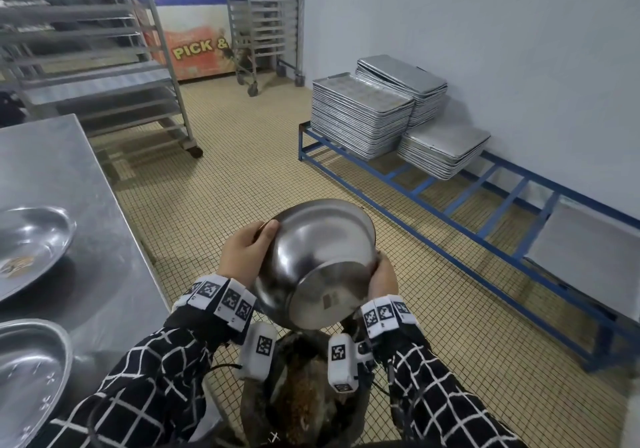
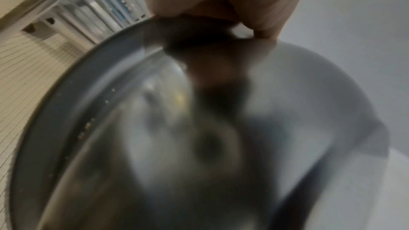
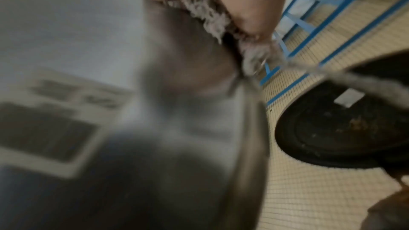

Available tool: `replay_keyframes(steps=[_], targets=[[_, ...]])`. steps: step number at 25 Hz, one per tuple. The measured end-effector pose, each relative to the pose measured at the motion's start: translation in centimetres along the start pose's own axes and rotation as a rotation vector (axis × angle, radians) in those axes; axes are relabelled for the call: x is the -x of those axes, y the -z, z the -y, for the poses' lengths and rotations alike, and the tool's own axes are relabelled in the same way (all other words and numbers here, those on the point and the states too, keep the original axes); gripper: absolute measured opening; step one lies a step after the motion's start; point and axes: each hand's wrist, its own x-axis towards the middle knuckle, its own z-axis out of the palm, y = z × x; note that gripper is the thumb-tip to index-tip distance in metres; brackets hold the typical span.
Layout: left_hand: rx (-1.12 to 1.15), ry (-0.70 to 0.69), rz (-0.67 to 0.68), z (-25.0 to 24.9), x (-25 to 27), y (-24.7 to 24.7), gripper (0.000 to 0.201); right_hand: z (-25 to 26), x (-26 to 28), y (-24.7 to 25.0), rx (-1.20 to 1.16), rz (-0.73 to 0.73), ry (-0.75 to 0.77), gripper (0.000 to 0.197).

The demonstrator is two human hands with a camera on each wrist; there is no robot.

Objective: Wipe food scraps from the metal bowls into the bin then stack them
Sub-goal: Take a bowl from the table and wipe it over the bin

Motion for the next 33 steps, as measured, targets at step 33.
replay_keyframes(steps=[33], targets=[[-0.081, -0.001, -0.065, -0.8, 0.5, 0.1, 0.034, 1.3, 2.4, -0.2, 0.602, 0.113, 0.523, 0.046]])
